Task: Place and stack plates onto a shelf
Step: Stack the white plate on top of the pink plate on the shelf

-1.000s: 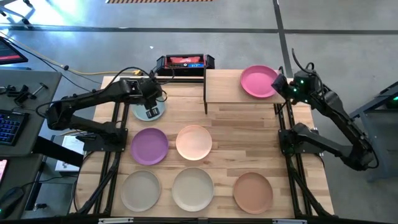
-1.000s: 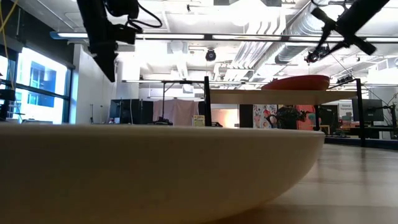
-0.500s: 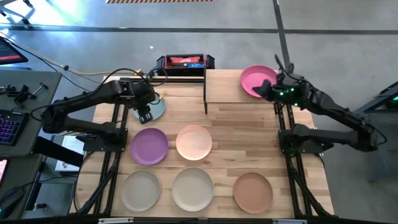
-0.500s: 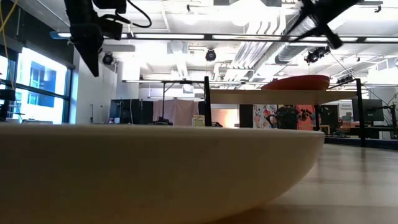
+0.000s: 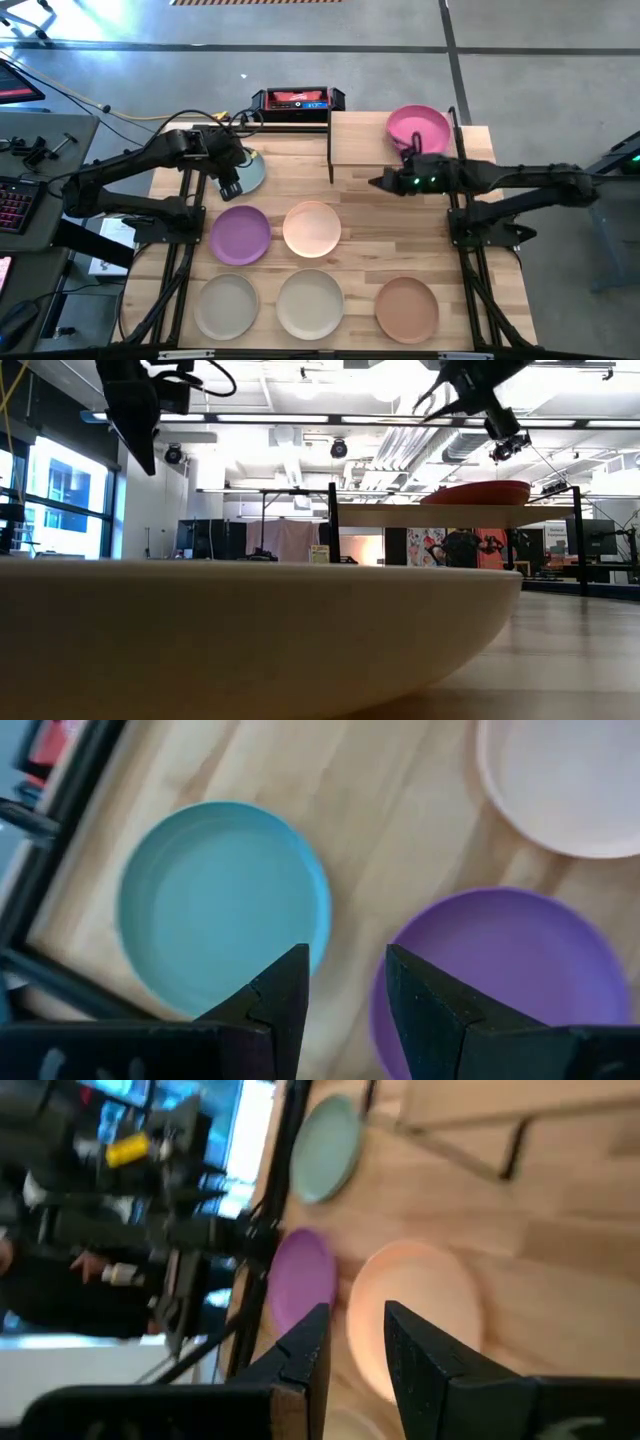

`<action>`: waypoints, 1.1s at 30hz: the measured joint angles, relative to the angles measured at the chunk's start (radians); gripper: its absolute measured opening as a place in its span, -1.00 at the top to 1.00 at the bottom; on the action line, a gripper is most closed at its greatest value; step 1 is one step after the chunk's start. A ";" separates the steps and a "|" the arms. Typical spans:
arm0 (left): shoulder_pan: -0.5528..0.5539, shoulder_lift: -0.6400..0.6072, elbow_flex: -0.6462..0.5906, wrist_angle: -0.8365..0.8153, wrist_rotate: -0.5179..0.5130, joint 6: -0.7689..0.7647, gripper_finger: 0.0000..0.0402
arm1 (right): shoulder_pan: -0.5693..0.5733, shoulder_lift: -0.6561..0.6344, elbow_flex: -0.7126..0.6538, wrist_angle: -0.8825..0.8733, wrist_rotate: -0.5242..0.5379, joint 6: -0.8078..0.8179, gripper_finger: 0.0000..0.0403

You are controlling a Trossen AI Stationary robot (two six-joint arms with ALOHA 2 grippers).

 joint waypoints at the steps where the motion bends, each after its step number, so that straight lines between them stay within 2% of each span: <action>1: 0.000 -0.001 0.000 0.000 0.014 -0.006 0.38 | 0.021 0.020 0.000 0.027 0.000 -0.001 0.61; 8: 0.000 -0.001 0.000 0.001 0.032 -0.026 0.38 | 0.142 0.127 0.000 0.195 0.011 -0.023 0.61; 23: 0.000 -0.001 0.000 0.000 0.032 -0.081 0.38 | 0.367 0.314 0.000 0.384 0.035 -0.018 0.61; 29: 0.000 0.000 0.000 -0.003 0.036 -0.118 0.38 | 0.386 0.434 0.137 0.304 0.011 -0.102 0.61; 33: -0.001 0.000 0.000 -0.026 0.061 -0.134 0.38 | 0.378 0.524 0.316 0.067 -0.012 -0.161 0.61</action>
